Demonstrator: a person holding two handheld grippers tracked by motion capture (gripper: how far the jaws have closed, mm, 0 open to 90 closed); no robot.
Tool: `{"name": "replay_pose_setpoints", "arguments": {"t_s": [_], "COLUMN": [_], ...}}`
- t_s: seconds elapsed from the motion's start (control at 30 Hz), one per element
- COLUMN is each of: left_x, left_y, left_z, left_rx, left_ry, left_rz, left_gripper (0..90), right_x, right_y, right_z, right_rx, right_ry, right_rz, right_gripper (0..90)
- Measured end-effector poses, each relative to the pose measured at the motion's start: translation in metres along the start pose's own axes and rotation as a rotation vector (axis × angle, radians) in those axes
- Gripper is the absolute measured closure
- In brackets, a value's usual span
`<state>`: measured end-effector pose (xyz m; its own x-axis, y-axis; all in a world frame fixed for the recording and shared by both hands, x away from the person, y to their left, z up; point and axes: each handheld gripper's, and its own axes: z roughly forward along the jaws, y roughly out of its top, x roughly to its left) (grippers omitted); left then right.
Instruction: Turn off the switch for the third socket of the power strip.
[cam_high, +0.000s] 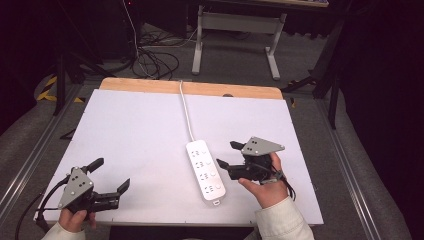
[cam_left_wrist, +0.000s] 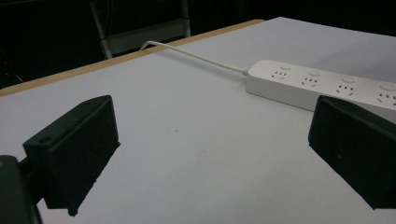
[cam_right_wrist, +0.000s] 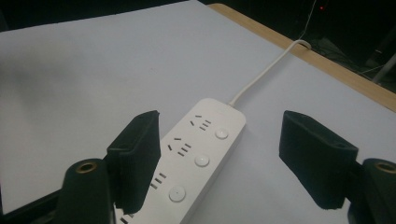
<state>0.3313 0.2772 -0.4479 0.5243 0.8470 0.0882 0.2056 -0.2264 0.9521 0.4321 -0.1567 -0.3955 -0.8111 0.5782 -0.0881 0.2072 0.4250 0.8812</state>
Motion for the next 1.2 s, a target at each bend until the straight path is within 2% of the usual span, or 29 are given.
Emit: {"name": "replay_pose_setpoints", "arguments": {"t_s": [0.1, 0.47, 0.7, 1.2], "left_x": [0.0, 0.0, -0.001, 0.0], "left_y": [0.0, 0.0, 0.0, 0.0], "left_z": [0.0, 0.0, 0.0, 0.0], "left_rx": [0.0, 0.003, 0.003, 0.003], "left_ry": [0.001, 0.001, -0.002, -0.004], "left_rz": [0.0, -0.003, -0.002, -0.001], "left_gripper": [2.1, 2.1, 2.1, 2.2], "right_x": [-0.005, -0.018, -0.025, -0.035], "right_y": [-0.005, -0.027, -0.045, -0.088], "right_z": [-0.006, -0.02, -0.027, -0.035], "right_rx": [-0.013, 0.011, 0.024, 0.03], "right_ry": [-0.009, -0.052, -0.083, -0.116], "right_rz": [0.029, 0.101, 0.179, 0.26], "right_gripper": [30.2, 30.0, 29.9, 27.6]}}
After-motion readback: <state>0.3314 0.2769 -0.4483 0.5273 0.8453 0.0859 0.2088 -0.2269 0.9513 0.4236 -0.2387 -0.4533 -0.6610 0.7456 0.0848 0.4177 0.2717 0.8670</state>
